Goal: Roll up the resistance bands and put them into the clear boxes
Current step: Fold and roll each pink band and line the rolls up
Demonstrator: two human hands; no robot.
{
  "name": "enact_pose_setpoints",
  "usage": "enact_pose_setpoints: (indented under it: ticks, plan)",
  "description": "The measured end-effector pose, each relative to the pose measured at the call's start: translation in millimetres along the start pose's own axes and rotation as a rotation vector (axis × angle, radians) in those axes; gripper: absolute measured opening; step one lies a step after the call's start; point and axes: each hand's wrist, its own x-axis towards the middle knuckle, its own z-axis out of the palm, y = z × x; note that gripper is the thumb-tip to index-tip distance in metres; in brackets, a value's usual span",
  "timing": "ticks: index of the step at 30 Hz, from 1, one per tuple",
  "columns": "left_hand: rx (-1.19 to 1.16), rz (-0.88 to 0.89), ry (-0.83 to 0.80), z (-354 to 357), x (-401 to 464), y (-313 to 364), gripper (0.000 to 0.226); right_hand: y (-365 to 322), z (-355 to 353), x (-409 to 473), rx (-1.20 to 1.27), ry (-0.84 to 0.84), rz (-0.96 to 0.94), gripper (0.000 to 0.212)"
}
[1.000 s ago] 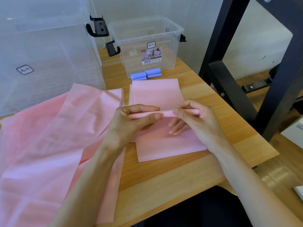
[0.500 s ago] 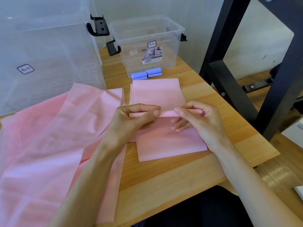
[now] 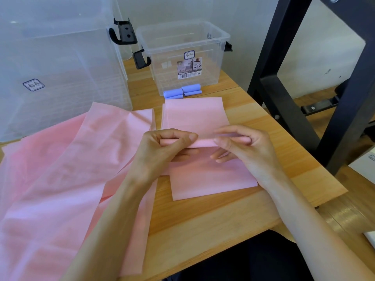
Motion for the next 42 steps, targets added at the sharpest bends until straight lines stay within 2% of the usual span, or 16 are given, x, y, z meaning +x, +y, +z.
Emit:
enact_pose_setpoints:
  ticks: [4, 10, 13, 18, 21, 24, 28, 31, 37, 42]
  plan:
    - [0.028, -0.015, -0.034, 0.7, -0.2, 0.1, 0.026, 0.1, -1.2, -0.3, -0.018, 0.033, 0.000, 0.013]
    - [-0.021, -0.012, -0.004, -0.3, -0.6, 1.2, 0.023, -1.2, -0.1, -1.7, 0.007, -0.047, 0.012, 0.023]
    - [0.011, 0.002, -0.032, -0.6, -0.2, 1.2, 0.023, -0.3, -1.3, -1.7, -0.011, -0.022, 0.025, 0.015]
    - [0.000, -0.013, 0.009, -1.2, 0.4, 0.2, 0.017, -0.5, 0.6, -1.4, 0.000, -0.037, 0.023, 0.021]
    - [-0.018, -0.001, -0.013, -0.8, -0.2, 1.3, 0.021, -0.4, -0.1, -1.1, -0.008, -0.031, 0.019, 0.018]
    - [-0.002, 0.017, -0.039, -0.1, -0.4, 1.5, 0.026, -1.5, -0.7, -1.1, -0.017, 0.006, 0.034, 0.023]
    - [-0.022, 0.003, -0.014, -1.6, -1.0, 1.6, 0.017, -2.7, 0.4, -1.6, 0.024, -0.038, 0.029, 0.024]
    - [-0.004, 0.017, -0.042, -0.9, -1.5, 2.5, 0.023, -2.2, -0.8, -1.6, 0.002, -0.021, 0.018, 0.016]
    - [-0.004, 0.017, -0.032, 0.6, -1.3, 1.5, 0.020, -4.0, -0.1, -1.0, 0.029, -0.008, 0.022, 0.022]
    - [0.017, 0.034, -0.091, -0.5, -2.9, 2.1, 0.034, -3.1, -3.1, -2.1, 0.019, 0.012, 0.011, 0.014]
